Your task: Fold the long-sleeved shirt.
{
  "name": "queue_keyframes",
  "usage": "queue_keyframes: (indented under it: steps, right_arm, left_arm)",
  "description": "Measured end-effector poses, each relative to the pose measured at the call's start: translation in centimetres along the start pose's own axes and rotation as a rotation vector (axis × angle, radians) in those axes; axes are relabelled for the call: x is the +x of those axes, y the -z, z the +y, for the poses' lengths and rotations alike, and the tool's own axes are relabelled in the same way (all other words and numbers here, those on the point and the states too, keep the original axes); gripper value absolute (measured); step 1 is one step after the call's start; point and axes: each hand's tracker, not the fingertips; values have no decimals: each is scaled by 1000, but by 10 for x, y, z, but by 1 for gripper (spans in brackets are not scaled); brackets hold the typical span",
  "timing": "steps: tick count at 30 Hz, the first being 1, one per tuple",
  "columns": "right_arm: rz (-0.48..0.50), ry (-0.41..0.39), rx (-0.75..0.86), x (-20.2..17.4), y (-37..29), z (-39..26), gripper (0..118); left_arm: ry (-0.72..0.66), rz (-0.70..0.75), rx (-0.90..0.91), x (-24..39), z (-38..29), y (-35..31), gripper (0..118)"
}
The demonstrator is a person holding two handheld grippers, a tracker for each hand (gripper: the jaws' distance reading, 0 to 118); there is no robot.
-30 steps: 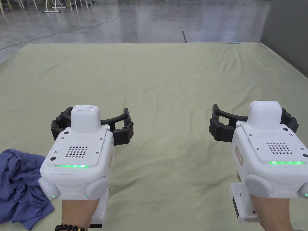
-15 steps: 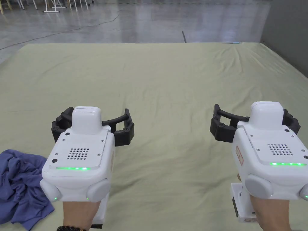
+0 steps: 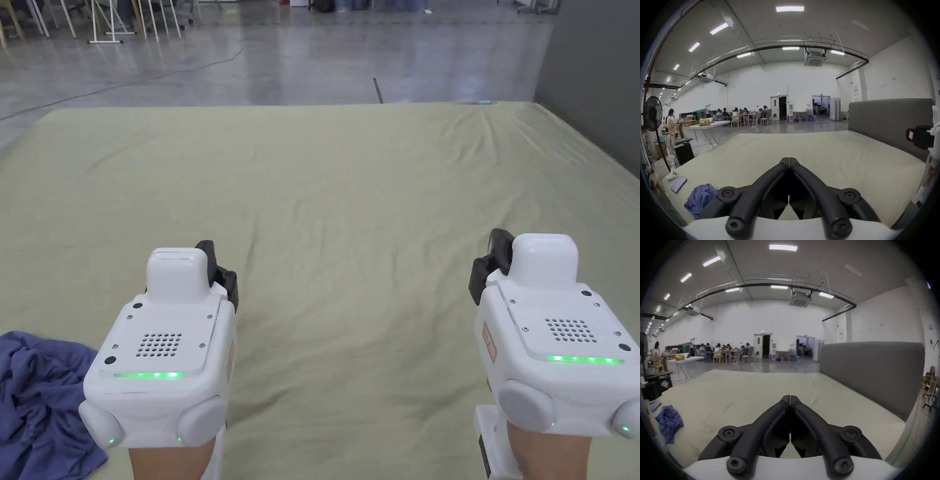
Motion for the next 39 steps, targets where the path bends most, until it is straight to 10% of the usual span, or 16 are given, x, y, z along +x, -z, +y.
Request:
queue_keyframes:
  steps: [6,18,26,28,30,31,39]
  right_arm:
    - [-1,-21,19,-22,3,2,2]
    - [567,-23,64,-248,0,19,2]
    - [671,-56,41,-291,-11,17,2]
    - [680,-62,35,-292,-11,17,2]
    - [680,-83,36,-292,-10,16,2]
    - [681,-87,35,-291,-9,16,2]
    - [680,-124,-21,-279,5,-5,2]
  left_arm:
    - [-12,76,18,-17,-1,-9,0]
    - [-20,546,-4,-175,5,-110,0]
    - [-72,541,-129,-202,-1,-108,2]
    - [-122,488,-244,-210,1,-87,67]
    - [-200,467,-389,-221,-1,-62,82]
    - [-265,433,-415,-232,-4,-47,113]
    - [-388,291,-841,-285,-93,99,118]
